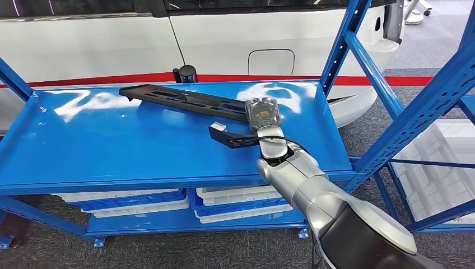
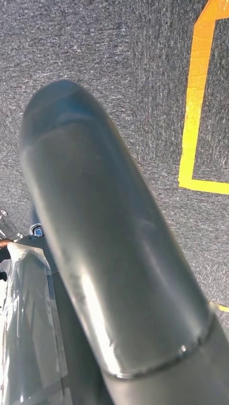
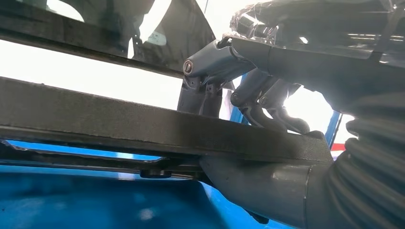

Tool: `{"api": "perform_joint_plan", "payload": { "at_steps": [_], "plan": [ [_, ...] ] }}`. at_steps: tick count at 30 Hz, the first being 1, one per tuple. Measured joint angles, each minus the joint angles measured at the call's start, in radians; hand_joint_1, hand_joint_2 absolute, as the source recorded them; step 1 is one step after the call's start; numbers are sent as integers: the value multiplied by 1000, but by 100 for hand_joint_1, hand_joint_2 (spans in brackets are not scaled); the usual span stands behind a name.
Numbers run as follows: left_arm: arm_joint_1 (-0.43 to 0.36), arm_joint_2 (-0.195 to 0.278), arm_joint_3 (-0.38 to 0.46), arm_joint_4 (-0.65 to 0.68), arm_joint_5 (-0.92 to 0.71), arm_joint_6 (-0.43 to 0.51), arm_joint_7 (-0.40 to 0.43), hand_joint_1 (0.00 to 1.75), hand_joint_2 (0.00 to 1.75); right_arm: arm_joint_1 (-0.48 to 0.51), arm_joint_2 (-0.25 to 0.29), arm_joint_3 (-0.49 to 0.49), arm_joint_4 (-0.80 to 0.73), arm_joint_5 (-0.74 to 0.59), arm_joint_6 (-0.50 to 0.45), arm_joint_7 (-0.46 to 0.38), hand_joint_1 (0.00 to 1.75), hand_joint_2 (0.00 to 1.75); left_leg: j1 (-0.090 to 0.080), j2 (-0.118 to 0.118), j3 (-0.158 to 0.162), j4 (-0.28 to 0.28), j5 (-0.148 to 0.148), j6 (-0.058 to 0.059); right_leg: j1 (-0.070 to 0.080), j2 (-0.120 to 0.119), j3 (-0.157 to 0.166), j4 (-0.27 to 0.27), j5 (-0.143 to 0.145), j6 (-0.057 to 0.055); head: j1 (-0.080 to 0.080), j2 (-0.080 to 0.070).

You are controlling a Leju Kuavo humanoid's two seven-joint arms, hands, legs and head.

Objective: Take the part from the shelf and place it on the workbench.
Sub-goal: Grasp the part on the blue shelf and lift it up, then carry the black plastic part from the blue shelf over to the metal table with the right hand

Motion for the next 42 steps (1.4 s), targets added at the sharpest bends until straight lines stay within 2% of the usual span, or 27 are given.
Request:
{"api": "perform_joint_plan", "payload": {
  "at_steps": [7,10,12,14,17,21,24,27,30,34,42],
  "plan": [
    [0,1,3,0,5,-2,-13,0,0,0,-2,0,0,-4,-22,-18,175,175,0,0,0,0,0,0,0,0,0,0,0,0,0,0],
    [-1,0,29,0,77,-14,-100,0,0,2,-4,-13,-2,-48,-80,-73,175,175,0,0,0,0,0,0,0,0,0,0,0,0,0,0],
    [-3,-3,68,0,146,-11,-187,0,0,5,-4,-42,-10,-105,-142,-154,175,175,0,0,0,0,0,0,0,1,0,0,0,0,0,0],
    [-6,-7,116,0,209,-5,-287,0,0,19,-4,-106,-49,-104,-189,-279,175,175,0,0,0,0,0,0,0,1,0,0,0,0,0,0],
    [-8,-10,182,0,262,-18,-419,0,0,83,9,-315,-180,74,-219,-494,175,175,0,0,0,0,0,0,1,0,0,0,0,0,0,0],
    [-11,-12,232,0,278,-80,-497,0,175,201,54,-638,-365,268,-223,-660,175,175,1,-5,-1,0,0,0,1,-5,0,0,-1,-1,0,0],
    [-12,-16,252,0,286,-187,-549,0,175,313,91,-807,-540,339,-224,-734,175,175,2,-6,-2,0,-1,-1,1,-6,-2,0,-2,-1,0,0],
    [-14,-26,261,0,282,-213,-564,0,175,420,106,-880,-737,349,-224,-711,175,175,1,-5,-2,0,-1,-1,1,-5,-3,0,-2,-1,0,0],
    [-14,-36,270,0,281,-213,-570,0,175,505,97,-888,-925,335,-224,-663,175,175,0,-4,-2,0,-1,0,0,-4,-3,0,-1,-1,0,0],
    [-15,-46,276,0,280,-207,-568,0,175,563,78,-874,-1107,316,-224,-630,175,175,0,-4,-2,0,-1,0,0,-4,-3,0,-1,0,0,0],
    [-19,-60,305,0,304,-169,-512,0,175,610,48,-836,-1271,291,-223,-598,175,175,0,-4,-2,0,-1,0,0,-4,-2,0,-1,0,0,0]
  ]
}}
